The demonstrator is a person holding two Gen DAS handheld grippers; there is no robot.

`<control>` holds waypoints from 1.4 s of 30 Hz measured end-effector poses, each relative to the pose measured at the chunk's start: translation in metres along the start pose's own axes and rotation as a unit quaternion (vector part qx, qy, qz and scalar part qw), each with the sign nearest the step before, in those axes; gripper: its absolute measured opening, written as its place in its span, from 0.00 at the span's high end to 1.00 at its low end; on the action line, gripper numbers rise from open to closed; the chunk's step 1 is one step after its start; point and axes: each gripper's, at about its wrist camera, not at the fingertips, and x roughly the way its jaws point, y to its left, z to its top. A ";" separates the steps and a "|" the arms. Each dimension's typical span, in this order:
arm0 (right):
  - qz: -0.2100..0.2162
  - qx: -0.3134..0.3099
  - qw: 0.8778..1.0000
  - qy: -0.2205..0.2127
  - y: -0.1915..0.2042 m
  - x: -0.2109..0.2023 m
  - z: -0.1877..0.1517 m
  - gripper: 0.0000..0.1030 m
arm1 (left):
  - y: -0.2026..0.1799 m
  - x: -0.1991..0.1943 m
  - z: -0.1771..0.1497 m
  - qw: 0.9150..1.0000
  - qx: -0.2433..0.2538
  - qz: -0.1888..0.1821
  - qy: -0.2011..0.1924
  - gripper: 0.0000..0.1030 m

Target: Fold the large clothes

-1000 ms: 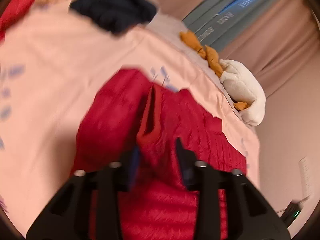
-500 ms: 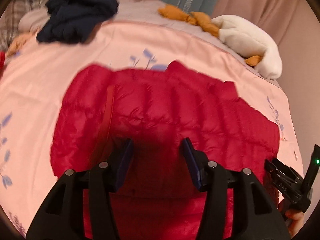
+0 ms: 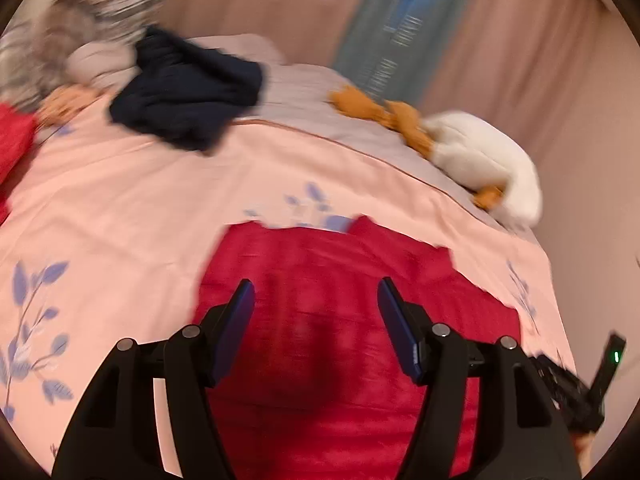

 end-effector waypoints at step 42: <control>0.105 0.143 0.980 0.086 -0.035 -0.176 -0.216 0.16 | 0.096 -0.161 -0.240 0.976 -0.105 -0.110 0.153 0.09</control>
